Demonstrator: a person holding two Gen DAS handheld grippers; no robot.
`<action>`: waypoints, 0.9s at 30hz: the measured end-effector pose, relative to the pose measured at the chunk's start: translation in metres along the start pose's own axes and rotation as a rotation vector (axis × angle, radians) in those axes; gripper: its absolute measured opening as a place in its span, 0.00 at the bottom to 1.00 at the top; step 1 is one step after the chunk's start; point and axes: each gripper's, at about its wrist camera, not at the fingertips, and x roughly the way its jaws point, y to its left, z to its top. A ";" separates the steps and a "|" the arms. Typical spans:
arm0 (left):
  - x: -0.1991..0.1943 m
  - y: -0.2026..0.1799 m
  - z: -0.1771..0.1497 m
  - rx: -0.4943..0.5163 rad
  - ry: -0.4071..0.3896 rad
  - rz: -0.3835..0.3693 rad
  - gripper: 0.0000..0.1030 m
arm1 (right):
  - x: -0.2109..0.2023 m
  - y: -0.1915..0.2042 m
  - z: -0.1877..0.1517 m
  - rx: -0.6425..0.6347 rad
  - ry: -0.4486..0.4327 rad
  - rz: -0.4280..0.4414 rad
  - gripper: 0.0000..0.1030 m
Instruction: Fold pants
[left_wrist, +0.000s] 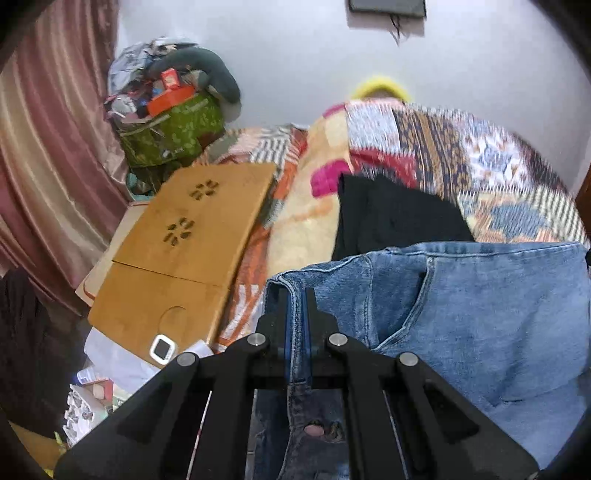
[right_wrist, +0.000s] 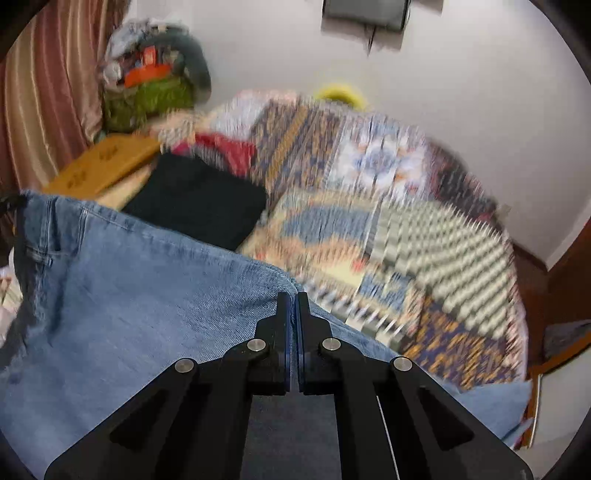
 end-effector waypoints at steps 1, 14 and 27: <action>-0.010 0.007 -0.001 -0.016 -0.011 -0.015 0.05 | -0.009 0.000 0.003 -0.002 -0.015 0.002 0.02; -0.066 0.040 -0.080 -0.035 0.050 -0.087 0.05 | -0.113 0.028 -0.051 -0.012 -0.079 0.050 0.01; -0.074 0.052 -0.111 -0.042 0.090 -0.102 0.07 | -0.117 0.030 -0.074 0.002 0.005 0.103 0.09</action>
